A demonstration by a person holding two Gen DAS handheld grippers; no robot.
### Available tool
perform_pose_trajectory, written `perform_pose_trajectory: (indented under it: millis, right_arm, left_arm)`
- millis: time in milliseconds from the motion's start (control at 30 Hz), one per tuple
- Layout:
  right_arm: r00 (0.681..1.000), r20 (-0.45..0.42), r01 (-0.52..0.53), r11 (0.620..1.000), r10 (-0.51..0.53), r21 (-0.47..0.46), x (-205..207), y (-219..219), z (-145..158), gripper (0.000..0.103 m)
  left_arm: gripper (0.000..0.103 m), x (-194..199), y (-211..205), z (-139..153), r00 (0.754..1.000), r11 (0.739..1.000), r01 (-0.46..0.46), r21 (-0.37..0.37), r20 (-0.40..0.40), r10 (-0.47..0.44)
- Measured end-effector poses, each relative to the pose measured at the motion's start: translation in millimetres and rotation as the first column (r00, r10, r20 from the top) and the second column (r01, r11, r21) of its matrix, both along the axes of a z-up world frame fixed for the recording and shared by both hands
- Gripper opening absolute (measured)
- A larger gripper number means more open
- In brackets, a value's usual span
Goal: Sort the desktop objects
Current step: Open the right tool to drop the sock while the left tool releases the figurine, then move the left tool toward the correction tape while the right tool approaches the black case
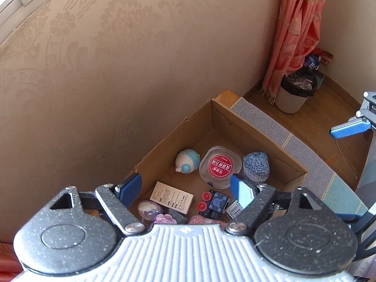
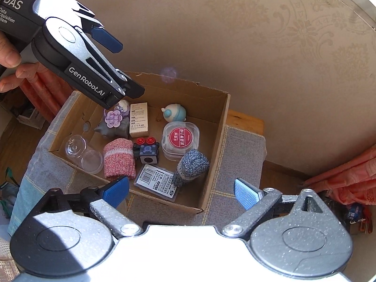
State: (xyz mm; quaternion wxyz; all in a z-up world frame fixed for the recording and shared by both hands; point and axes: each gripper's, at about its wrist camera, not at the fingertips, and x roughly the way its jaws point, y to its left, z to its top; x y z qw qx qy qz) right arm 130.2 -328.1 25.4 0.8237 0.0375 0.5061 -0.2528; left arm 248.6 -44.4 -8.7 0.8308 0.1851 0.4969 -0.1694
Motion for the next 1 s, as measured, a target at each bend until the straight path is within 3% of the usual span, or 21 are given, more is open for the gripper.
perform_pose_trajectory:
  millis: [333,900,1000]
  right_arm:
    - [1.0,0.014,0.013,1.0,-0.013,-0.003,-7,16,-1,0.099]
    - [0.998,-0.016,0.06,0.998,-0.059,0.01,-33,52,-16,0.102]
    - [0.996,-0.004,0.085,0.996,-0.085,0.021,-41,55,-17,0.102]
  left_arm:
    - [0.083,-31,7,5,1.0,0.999,-0.028,-0.028,0.005,0.028]
    - [0.085,-111,6,7,1.0,0.997,0.003,-0.078,-0.001,-0.003]
    - [0.089,-123,5,8,1.0,0.996,0.0,-0.091,0.007,0.001]
